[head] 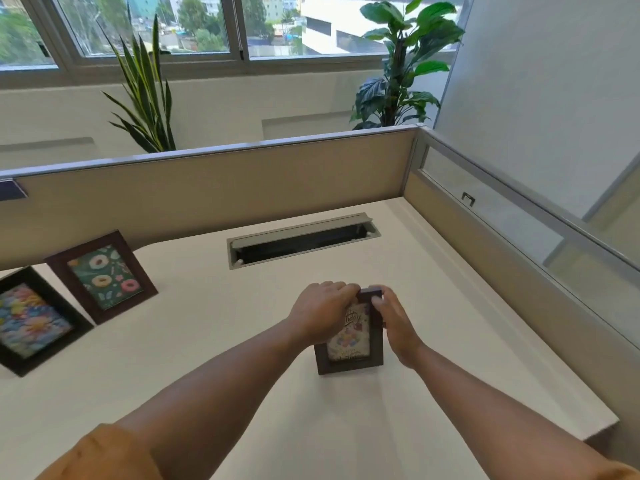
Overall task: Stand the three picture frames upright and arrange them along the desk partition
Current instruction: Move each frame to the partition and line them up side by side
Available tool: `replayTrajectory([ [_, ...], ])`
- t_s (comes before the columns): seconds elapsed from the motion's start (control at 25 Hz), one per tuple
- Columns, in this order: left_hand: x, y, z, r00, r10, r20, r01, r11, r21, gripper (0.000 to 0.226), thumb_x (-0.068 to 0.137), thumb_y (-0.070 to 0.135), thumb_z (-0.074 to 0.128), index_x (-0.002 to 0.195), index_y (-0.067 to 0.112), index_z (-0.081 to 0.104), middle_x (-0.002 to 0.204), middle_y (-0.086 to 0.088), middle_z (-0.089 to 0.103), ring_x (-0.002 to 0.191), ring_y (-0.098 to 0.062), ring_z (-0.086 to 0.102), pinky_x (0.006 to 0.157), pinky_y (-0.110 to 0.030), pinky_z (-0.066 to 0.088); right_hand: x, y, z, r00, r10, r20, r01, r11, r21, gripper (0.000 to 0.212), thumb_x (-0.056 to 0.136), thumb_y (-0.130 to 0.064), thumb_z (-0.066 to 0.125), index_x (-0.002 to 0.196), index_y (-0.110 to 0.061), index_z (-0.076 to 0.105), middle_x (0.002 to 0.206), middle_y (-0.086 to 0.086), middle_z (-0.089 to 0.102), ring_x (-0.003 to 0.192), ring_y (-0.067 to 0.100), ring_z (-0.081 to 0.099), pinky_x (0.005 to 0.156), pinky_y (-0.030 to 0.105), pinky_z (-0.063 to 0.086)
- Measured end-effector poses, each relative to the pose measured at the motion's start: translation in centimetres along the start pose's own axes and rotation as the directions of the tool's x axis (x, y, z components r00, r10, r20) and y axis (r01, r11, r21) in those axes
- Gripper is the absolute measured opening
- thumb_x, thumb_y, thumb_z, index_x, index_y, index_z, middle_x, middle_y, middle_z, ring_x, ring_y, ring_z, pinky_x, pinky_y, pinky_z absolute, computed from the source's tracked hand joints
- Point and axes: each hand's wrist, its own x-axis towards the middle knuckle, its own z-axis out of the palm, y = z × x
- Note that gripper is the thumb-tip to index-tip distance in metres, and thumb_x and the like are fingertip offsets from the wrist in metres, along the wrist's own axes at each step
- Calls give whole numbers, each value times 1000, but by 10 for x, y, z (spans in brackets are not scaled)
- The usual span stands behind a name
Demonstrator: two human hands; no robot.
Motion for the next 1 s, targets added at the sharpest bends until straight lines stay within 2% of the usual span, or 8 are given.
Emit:
replayTrajectory([
  [0.12,-5,-17,-16,996,-23,-82,21,1000,-18,36,97,37,53,128,20,59,111,-2,75,95,-23,69,78,-36,53,2,6,13,985,135,108,-135,991,-7,36,86,-17,54,119,-11,64,104,5,80,97,21,76,72,27,61],
  [0.2,-12,-29,-27,994,-31,-104,30,1000,-6,34,97,38,52,125,20,61,110,-1,75,93,-22,69,76,-33,50,11,5,33,977,189,98,-185,982,-48,31,91,-6,55,119,-13,65,109,9,79,101,26,76,75,33,63],
  [0.28,-22,-47,-42,992,-58,-111,60,998,14,31,98,38,51,121,21,62,108,1,75,91,-21,69,72,-30,48,26,0,60,974,193,121,-186,980,-66,31,94,1,56,117,-19,65,109,6,78,100,24,75,74,32,63],
  [0.4,-45,-84,-67,990,-90,-112,99,991,85,29,99,36,48,119,20,63,109,2,75,93,-22,70,76,-37,55,52,-14,105,965,174,198,-159,983,-88,30,94,2,61,113,-21,67,103,0,80,97,21,76,70,26,62],
  [0.52,-71,-124,-89,980,-126,-154,143,984,108,30,102,29,47,122,17,66,107,-2,75,96,-27,69,80,-42,54,77,-20,150,946,173,275,-155,984,-86,29,91,5,62,111,-16,70,98,0,82,95,21,78,68,27,63],
  [0.72,-101,-194,-118,938,-274,-212,298,950,91,29,104,22,53,124,8,69,113,-11,74,98,-35,68,86,-48,53,129,-20,222,939,174,296,-172,985,-30,27,94,3,61,115,-12,70,109,6,80,101,27,76,70,32,64],
  [0.88,-113,-256,-128,905,-400,-143,420,894,155,40,96,8,52,135,6,64,127,-12,72,113,-35,66,95,-47,51,176,-17,270,928,185,323,-182,982,-39,26,97,-2,60,115,-19,69,98,-5,82,90,16,79,60,26,62],
  [1.0,-112,-302,-128,883,-457,-109,469,855,222,48,93,5,53,140,13,60,135,-5,69,123,-30,63,101,-42,45,213,-13,301,924,203,325,-201,979,-41,24,99,-4,59,116,-18,68,96,-4,82,85,14,79,57,25,62],
])
